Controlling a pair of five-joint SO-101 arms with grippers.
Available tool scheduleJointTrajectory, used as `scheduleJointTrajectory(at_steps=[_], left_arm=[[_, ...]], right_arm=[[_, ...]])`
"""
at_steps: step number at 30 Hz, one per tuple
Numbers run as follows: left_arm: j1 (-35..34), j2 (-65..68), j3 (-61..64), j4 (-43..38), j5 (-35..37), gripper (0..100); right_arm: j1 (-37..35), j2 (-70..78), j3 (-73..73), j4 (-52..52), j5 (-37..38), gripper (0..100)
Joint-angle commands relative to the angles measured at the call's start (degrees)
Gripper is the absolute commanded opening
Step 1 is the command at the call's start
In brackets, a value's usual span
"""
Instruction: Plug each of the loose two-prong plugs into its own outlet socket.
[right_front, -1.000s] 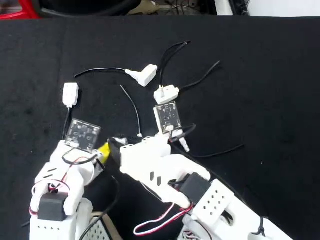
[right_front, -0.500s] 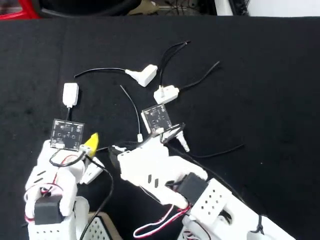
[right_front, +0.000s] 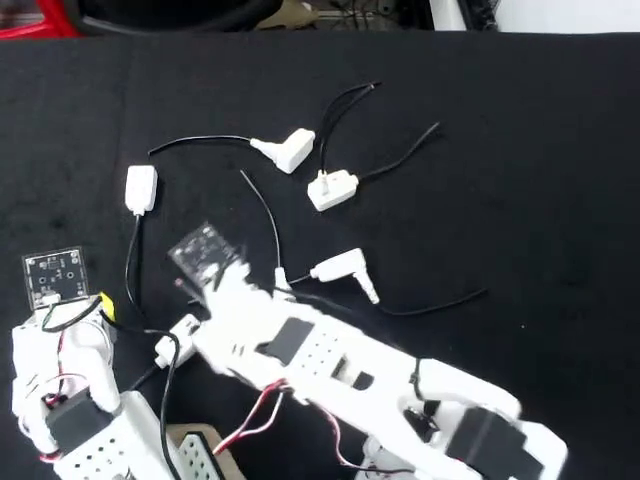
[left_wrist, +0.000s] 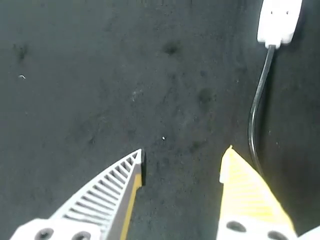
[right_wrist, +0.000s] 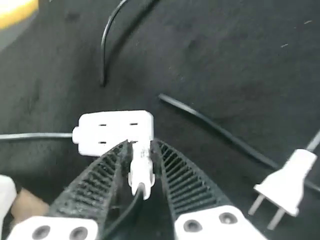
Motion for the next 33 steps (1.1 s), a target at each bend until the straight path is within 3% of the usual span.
scheduleJointTrajectory(at_steps=[1, 12, 26, 33], left_arm=[[-0.75, -0.18, -0.13, -1.49, -0.35, 25], [1.71, -0.18, 1.27, -1.05, 4.48, 25], [1.54, -0.18, 3.56, -1.49, 5.19, 25], [1.63, -0.18, 3.56, -1.49, 5.19, 25]], right_arm=[[-1.32, 1.36, -3.74, -2.20, 0.44, 1.1], [0.62, -2.24, -4.00, -4.04, 2.99, 1.1], [1.14, 7.96, -7.69, -6.51, 2.64, 1.1], [-3.16, 9.71, -6.81, -6.33, 2.55, 1.1]])
